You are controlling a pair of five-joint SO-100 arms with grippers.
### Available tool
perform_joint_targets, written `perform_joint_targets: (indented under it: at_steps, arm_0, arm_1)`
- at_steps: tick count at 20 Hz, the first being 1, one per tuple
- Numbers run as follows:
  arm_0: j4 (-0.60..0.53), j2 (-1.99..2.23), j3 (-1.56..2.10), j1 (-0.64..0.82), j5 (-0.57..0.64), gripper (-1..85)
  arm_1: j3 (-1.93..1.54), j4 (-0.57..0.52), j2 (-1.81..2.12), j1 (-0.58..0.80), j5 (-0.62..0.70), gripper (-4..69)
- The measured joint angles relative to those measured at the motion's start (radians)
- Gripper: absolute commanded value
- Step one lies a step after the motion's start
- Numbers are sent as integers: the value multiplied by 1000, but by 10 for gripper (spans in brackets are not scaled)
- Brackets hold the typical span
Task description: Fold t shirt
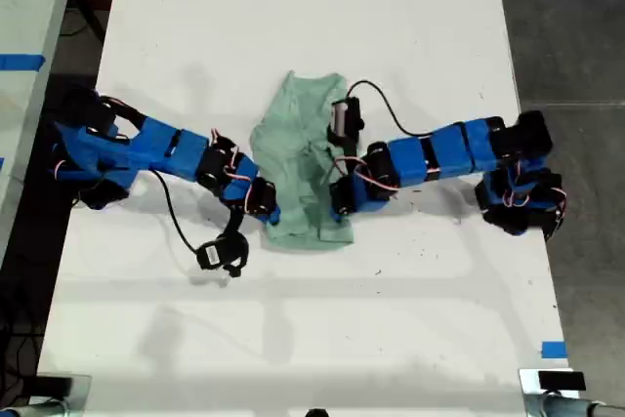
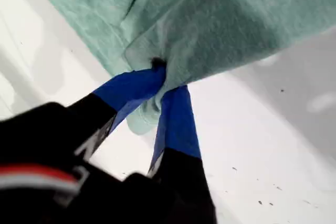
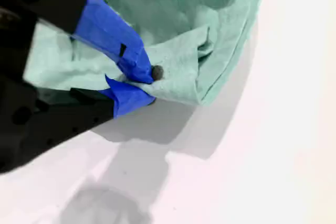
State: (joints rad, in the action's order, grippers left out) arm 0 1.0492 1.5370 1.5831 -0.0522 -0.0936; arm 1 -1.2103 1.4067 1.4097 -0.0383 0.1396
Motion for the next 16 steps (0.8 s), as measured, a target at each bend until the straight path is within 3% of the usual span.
perform_joint_targets:
  at_steps: [5, 6, 9, 10, 11, 12, 13, 14, 16]
  arm_0:
    - [121, 144, 0, 348, 126, -1]
    - [135, 155, -3, 422, 150, 82]
    - [212, 175, -81, 598, 181, 198]
    - [278, 173, -149, 634, 181, 203]
    - [350, 166, -227, 666, 184, 198]
    - [417, 164, -295, 701, 190, 182]
    - [463, 166, -344, 735, 199, 140]
    - [488, 181, -365, 765, 213, -2]
    - [512, 230, -376, 808, 258, -3]
  arm_1:
    - [3, 21, 38, 362, 161, 12]
    - [40, 31, 38, 422, 198, 25]
    - [94, 41, 66, 571, 264, 240]
    - [100, 51, 77, 612, 282, 294]
    - [100, 63, 101, 652, 301, 296]
    - [100, 77, 133, 690, 324, 285]
    - [100, 95, 173, 729, 347, 231]
    - [100, 124, 213, 764, 364, 48]
    - [100, 198, 281, 830, 405, 5]
